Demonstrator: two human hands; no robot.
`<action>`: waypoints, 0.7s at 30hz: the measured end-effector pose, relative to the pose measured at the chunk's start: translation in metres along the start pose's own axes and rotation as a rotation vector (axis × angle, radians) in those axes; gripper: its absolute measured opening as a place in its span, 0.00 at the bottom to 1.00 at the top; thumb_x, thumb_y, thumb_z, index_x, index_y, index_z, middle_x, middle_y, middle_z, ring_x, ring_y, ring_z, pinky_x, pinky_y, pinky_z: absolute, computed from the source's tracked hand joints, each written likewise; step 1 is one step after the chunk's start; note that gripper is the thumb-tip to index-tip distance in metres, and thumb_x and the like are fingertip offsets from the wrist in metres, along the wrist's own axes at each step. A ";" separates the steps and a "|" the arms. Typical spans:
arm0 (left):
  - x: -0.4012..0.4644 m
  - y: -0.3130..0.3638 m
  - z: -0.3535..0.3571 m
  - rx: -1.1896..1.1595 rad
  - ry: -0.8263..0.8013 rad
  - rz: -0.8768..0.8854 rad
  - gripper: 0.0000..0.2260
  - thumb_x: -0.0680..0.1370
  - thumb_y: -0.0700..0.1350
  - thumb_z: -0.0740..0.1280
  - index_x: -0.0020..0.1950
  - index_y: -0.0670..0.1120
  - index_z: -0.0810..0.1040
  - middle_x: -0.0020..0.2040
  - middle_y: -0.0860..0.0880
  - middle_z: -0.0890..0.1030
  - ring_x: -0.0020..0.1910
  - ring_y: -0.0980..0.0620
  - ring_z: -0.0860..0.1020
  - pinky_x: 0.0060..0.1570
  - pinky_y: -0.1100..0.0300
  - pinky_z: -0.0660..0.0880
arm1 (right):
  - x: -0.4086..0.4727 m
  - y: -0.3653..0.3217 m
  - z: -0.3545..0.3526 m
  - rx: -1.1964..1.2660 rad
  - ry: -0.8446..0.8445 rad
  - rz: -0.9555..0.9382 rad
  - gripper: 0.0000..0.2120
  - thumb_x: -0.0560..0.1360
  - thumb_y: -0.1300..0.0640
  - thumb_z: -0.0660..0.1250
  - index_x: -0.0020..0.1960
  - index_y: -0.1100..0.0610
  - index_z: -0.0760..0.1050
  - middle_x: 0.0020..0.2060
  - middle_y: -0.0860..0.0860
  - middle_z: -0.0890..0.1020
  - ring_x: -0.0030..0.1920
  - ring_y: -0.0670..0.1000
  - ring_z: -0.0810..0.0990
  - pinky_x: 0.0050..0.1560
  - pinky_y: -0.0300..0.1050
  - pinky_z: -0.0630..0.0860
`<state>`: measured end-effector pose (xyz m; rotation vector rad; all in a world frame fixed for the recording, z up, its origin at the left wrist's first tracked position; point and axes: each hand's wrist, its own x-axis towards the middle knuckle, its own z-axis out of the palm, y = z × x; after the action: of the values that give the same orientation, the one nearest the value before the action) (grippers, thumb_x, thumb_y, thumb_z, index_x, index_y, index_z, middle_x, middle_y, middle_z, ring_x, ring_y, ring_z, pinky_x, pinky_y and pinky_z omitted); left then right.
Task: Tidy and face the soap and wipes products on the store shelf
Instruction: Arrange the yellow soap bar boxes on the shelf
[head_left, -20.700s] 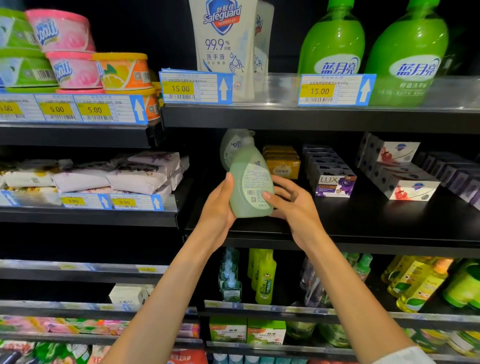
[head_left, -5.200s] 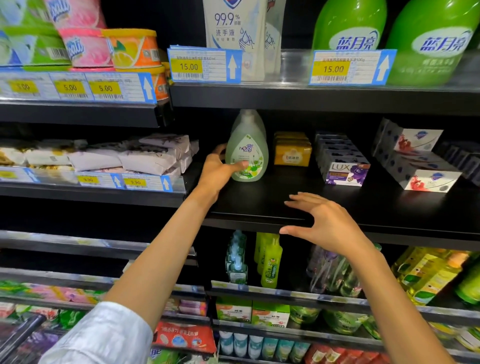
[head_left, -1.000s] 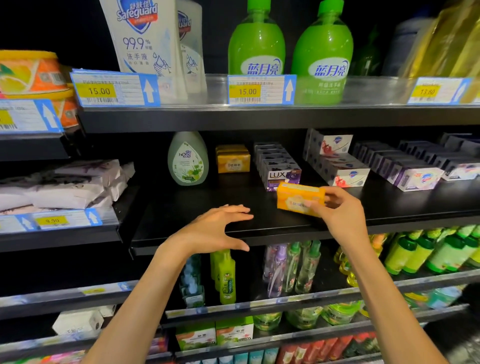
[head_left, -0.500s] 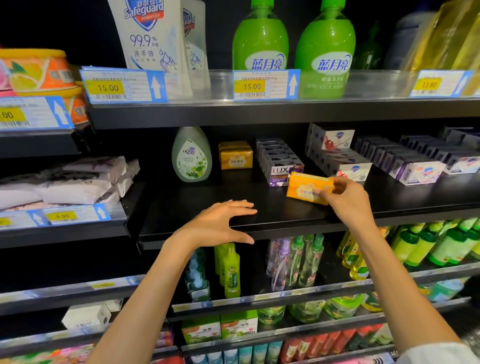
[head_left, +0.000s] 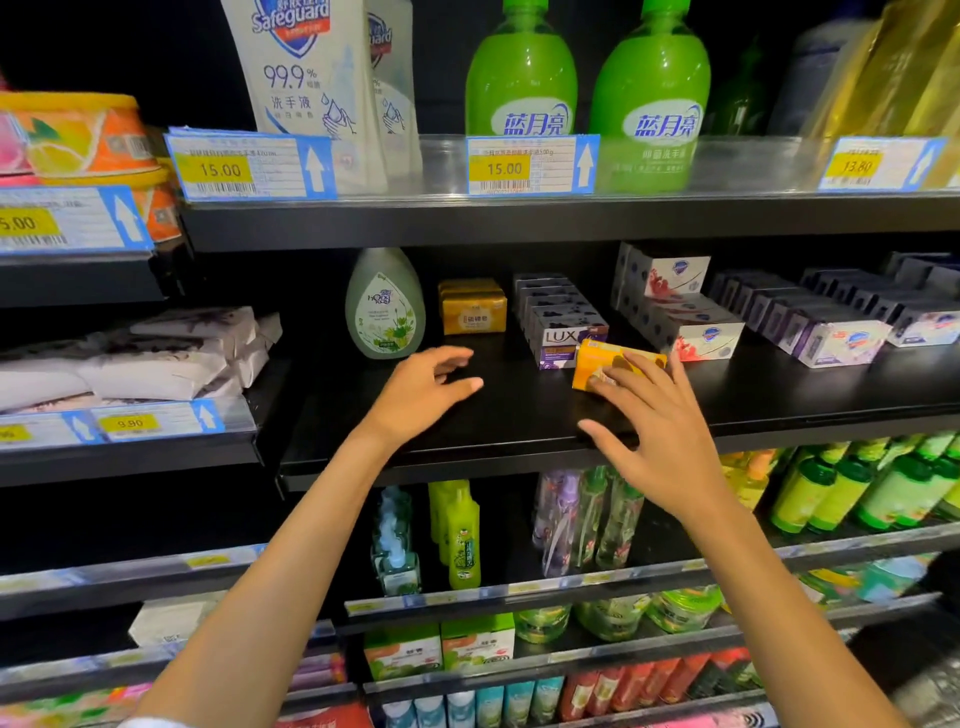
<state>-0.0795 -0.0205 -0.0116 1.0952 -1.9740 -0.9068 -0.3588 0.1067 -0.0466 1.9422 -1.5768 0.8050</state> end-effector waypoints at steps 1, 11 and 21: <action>0.007 0.000 -0.001 -0.013 0.037 -0.039 0.21 0.79 0.45 0.75 0.72 0.48 0.79 0.65 0.50 0.81 0.66 0.55 0.78 0.70 0.59 0.72 | 0.001 -0.003 0.002 0.011 0.011 -0.015 0.24 0.81 0.42 0.68 0.68 0.57 0.81 0.67 0.54 0.81 0.75 0.57 0.72 0.83 0.63 0.52; 0.094 -0.016 0.025 -0.068 0.136 -0.353 0.29 0.78 0.47 0.75 0.76 0.45 0.70 0.72 0.46 0.75 0.71 0.45 0.74 0.72 0.52 0.71 | 0.001 -0.031 0.038 0.077 -0.179 -0.038 0.36 0.78 0.25 0.56 0.73 0.48 0.77 0.72 0.46 0.78 0.74 0.47 0.74 0.71 0.47 0.73; 0.147 -0.015 0.047 0.061 0.289 -0.336 0.29 0.79 0.46 0.72 0.78 0.43 0.67 0.75 0.41 0.73 0.73 0.40 0.72 0.72 0.49 0.70 | -0.001 -0.029 0.039 0.052 -0.103 -0.062 0.34 0.78 0.26 0.59 0.68 0.49 0.82 0.68 0.46 0.81 0.71 0.45 0.77 0.69 0.40 0.70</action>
<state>-0.1719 -0.1454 -0.0140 1.5321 -1.6179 -0.8069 -0.3255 0.0849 -0.0750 2.0893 -1.5607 0.7380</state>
